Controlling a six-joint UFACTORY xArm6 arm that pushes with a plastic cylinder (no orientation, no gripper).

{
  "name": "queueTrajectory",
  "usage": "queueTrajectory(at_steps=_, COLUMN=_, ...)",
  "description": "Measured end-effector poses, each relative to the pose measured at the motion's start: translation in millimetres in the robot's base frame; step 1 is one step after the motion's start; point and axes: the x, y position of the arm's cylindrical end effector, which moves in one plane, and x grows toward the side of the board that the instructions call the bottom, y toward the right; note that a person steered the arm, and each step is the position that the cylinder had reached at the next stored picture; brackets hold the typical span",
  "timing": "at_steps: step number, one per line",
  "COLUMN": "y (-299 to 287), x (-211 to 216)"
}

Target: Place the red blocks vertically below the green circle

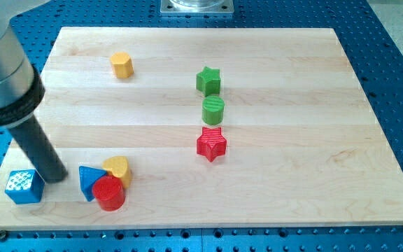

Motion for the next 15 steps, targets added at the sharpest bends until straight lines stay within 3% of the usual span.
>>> queueTrajectory(at_steps=2, y=32, x=36)
queueTrajectory(at_steps=4, y=135, x=28)
queueTrajectory(at_steps=5, y=138, x=17)
queueTrajectory(at_steps=7, y=130, x=58)
queueTrajectory(at_steps=9, y=214, x=44)
queueTrajectory(at_steps=10, y=163, x=58)
queueTrajectory(at_steps=11, y=147, x=39)
queueTrajectory(at_steps=12, y=164, x=5)
queueTrajectory(at_steps=14, y=189, x=7)
queueTrajectory(at_steps=15, y=171, x=9)
